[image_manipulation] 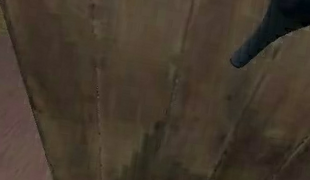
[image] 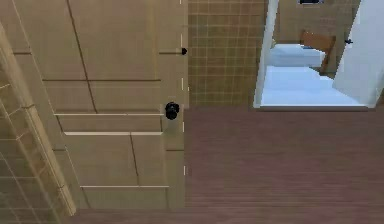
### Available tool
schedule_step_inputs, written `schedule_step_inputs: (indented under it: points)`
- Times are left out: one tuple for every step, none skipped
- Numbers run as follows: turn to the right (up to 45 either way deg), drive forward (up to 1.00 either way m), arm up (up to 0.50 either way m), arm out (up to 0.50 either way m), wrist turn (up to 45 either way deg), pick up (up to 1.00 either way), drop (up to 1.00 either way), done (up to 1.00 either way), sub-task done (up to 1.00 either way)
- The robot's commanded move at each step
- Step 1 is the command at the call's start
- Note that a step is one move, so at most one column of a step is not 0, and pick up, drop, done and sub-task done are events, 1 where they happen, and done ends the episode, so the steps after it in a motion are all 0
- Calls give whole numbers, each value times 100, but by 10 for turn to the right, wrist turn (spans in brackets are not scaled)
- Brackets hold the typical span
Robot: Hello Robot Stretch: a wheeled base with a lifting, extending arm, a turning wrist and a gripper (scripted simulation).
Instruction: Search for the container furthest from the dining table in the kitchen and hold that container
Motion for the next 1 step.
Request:
schedule_step_inputs:
  points:
    - [120,0,0,0,0,0,0,0,0]
